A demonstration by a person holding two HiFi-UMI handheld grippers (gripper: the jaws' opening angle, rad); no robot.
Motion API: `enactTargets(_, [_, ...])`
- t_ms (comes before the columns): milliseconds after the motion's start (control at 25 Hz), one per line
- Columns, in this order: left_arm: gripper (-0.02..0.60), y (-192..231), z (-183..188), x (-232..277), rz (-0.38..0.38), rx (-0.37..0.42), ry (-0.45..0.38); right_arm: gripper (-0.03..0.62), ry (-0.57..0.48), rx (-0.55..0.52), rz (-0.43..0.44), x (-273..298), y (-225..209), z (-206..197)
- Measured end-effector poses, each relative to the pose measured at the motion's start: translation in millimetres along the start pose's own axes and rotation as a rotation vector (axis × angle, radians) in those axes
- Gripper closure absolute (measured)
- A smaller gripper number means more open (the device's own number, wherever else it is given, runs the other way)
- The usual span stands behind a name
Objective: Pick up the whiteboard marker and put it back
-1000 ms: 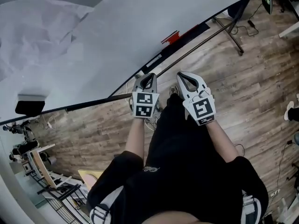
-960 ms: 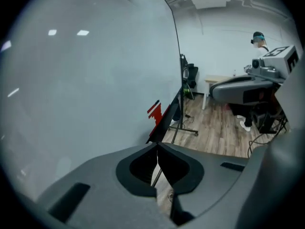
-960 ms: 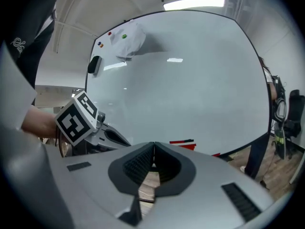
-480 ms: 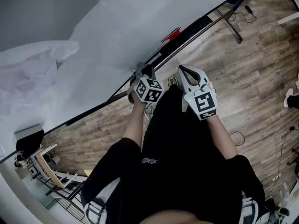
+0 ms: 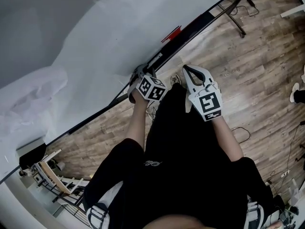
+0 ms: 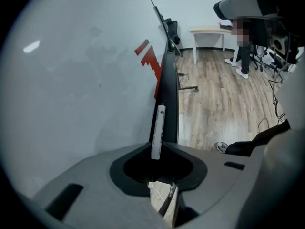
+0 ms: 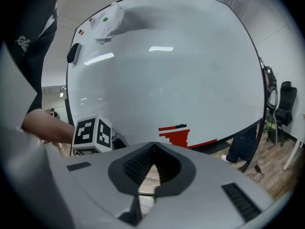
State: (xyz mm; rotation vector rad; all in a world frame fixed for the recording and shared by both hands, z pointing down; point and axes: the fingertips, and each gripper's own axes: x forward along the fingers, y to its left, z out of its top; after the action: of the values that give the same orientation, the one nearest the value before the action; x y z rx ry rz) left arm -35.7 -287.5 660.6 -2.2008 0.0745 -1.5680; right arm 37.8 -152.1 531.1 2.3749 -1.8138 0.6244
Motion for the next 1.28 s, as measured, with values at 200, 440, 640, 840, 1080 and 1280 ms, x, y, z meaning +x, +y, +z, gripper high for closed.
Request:
enactTargets(200, [0.488, -6.8, -4.5, 7.6, -0.007, 0.038, 0.034, 0.591, 0.014, 0.006, -0.022, -5.4, -4.0, -6.6])
enactTargets(440, [0.505, -5.8, -3.9, 16.0, 0.031, 0.096, 0.046, 0.591, 0.014, 0.008, -0.044, -11.0, -8.6, -9.1])
enactTargets(640, [0.515, -6.2, -5.1, 18.1, 0.035, 0.089, 0.05, 0.591, 0.013, 0.003, -0.053, -19.2, -7.2, -10.8])
enactTargets(840, [0.515, -5.5, -5.3, 15.7, 0.028, 0.039, 0.024, 0.591, 0.014, -0.002, -0.056, -26.3, -6.4, -12.6])
enactTargets(1080, [0.515, -1.9, 6.2, -12.2, 0.038, -0.081, -0.111, 0.591, 0.006, 0.004, -0.04, -34.6, -1.8, -10.9])
enactTargets(1280, [0.515, -1.3, 23.4, -56.1, 0.085, -0.186, -0.302, 0.591, -0.022, -0.003, 0.009, -42.2, 13.1, -1.3])
